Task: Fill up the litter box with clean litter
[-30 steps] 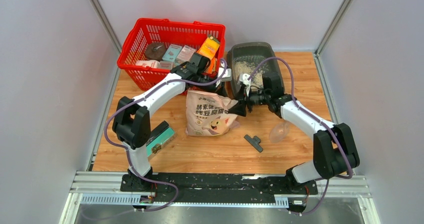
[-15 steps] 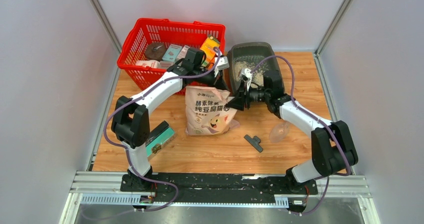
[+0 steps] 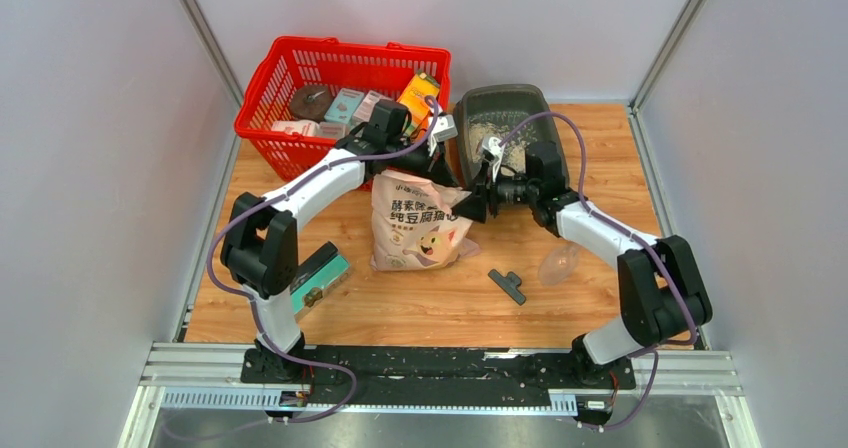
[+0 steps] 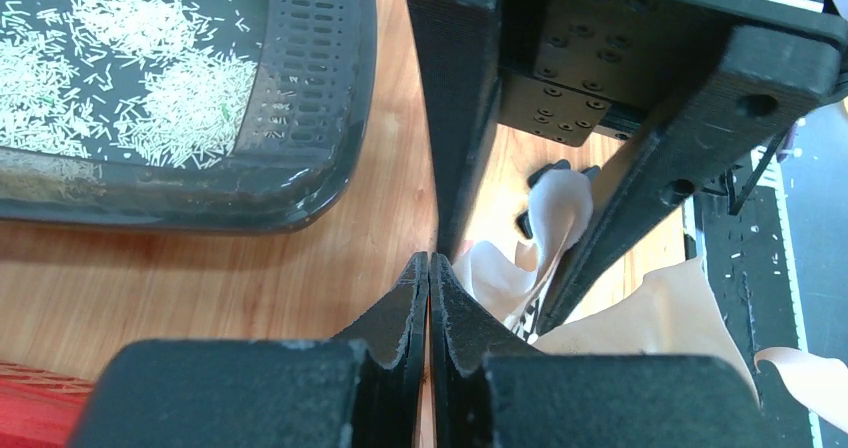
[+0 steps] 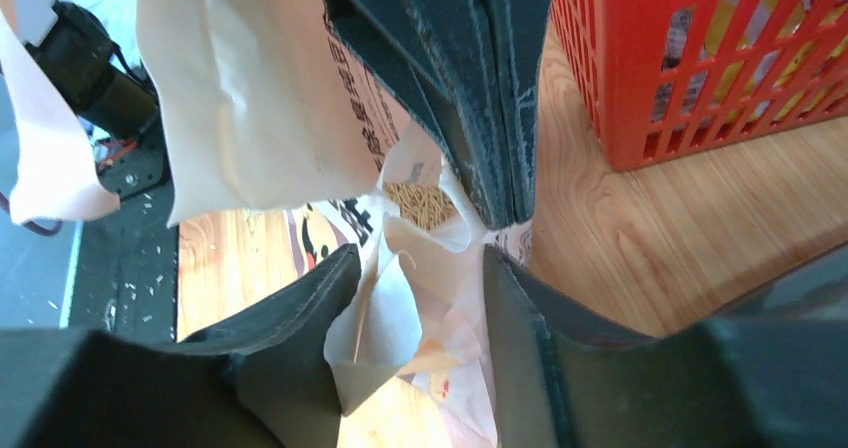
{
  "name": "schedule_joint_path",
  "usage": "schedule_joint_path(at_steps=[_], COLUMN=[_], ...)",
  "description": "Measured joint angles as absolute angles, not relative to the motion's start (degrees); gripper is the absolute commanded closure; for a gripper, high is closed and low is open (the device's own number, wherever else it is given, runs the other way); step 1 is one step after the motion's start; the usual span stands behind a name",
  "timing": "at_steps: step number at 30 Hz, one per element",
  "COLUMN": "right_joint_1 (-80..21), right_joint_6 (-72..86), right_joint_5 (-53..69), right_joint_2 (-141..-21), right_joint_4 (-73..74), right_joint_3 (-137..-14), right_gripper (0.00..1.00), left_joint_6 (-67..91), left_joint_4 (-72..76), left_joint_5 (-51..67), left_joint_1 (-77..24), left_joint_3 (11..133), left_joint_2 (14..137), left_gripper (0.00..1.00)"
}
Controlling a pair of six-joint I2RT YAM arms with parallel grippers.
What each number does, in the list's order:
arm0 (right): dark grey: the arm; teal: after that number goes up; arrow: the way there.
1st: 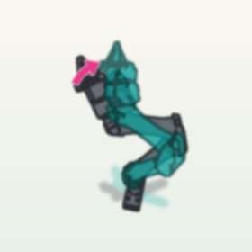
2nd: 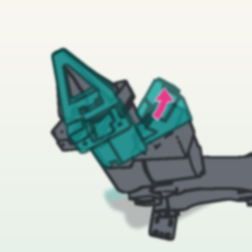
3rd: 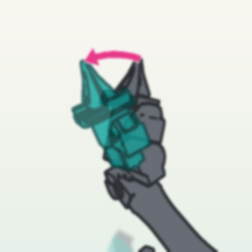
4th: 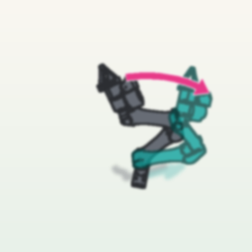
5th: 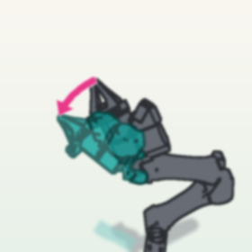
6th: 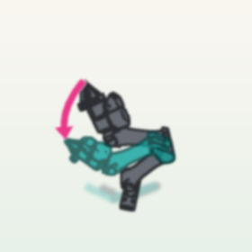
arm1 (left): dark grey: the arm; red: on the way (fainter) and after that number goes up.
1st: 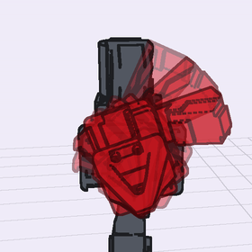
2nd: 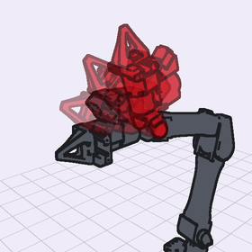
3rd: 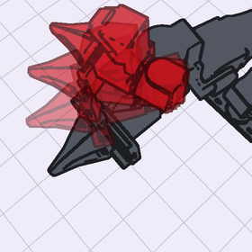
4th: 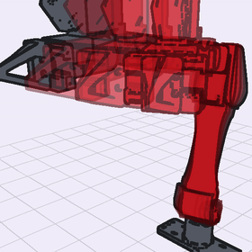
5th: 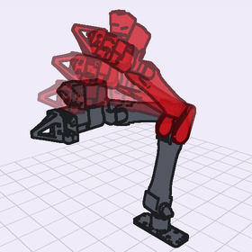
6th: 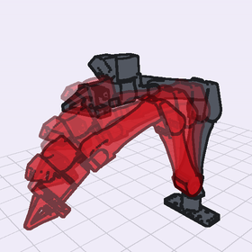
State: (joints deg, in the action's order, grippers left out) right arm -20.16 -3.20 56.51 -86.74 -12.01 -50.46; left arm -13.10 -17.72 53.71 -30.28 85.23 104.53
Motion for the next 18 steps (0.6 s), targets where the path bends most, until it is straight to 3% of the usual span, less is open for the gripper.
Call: schedule_joint_path(at_steps=[4, 18], right_joint_1=[-19.9, -18.2], right_joint_6=[-8.7, -12.5], right_joint_5=[55.6, 60.1], right_joint_2=[-85.5, -87.0], right_joint_4=[-7.4, -7.3], right_joint_3=[-50.5, -51.1], right_gripper=[0.37, 0.36], left_joint_6=[-12.9, -12.6], left_joint_4=[-17.5, -21.8], left_joint_5=[53.5, 56.2], left_joint_1=[-30.3, -30.3], left_joint_3=[85.1, 86.5], left_joint_2=[104.4, 105.0], left_gripper=[0.92, 0.93])
